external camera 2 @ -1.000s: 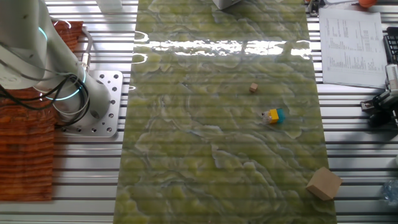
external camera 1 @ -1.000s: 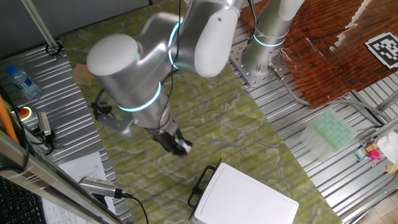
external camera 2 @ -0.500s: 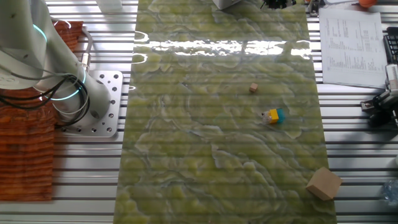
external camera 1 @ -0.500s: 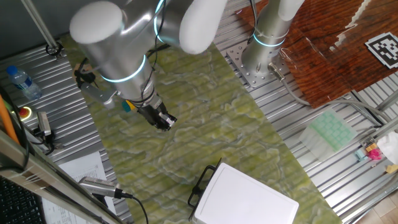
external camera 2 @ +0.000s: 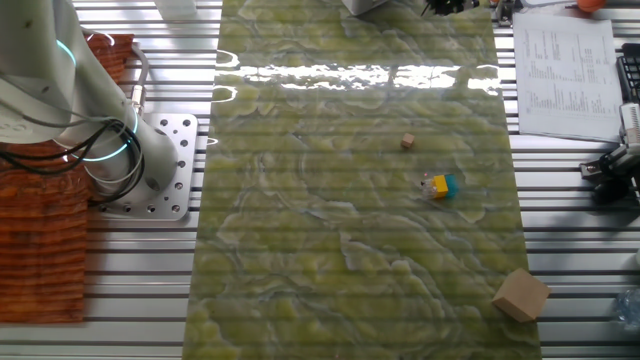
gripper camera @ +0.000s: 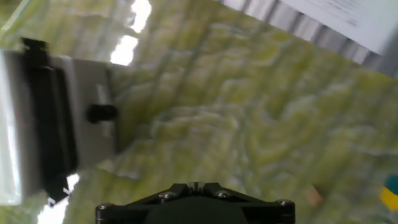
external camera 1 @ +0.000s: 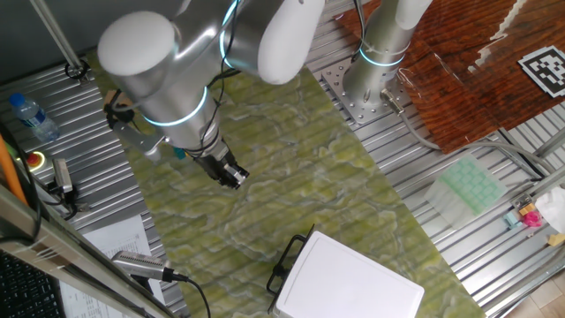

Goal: Put things in the drawer

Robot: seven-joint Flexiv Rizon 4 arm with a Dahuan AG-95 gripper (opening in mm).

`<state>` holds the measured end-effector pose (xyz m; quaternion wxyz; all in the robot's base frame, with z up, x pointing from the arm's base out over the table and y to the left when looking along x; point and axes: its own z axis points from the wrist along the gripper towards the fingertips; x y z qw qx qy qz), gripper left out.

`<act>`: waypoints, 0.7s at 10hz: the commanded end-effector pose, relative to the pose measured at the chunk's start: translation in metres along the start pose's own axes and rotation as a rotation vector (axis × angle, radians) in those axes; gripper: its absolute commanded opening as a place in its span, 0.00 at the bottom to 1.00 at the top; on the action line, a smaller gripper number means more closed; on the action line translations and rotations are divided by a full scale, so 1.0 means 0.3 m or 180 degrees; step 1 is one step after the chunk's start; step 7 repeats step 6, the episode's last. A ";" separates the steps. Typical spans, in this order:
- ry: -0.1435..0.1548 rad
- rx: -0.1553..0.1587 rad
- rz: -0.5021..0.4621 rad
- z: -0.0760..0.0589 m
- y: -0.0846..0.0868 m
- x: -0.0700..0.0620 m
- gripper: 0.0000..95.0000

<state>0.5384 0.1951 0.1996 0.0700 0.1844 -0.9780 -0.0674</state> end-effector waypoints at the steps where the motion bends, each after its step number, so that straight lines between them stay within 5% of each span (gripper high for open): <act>1: -0.0112 0.0062 0.0212 0.002 -0.002 0.001 0.00; 7: -0.0124 0.0077 0.0220 0.002 -0.003 0.003 0.00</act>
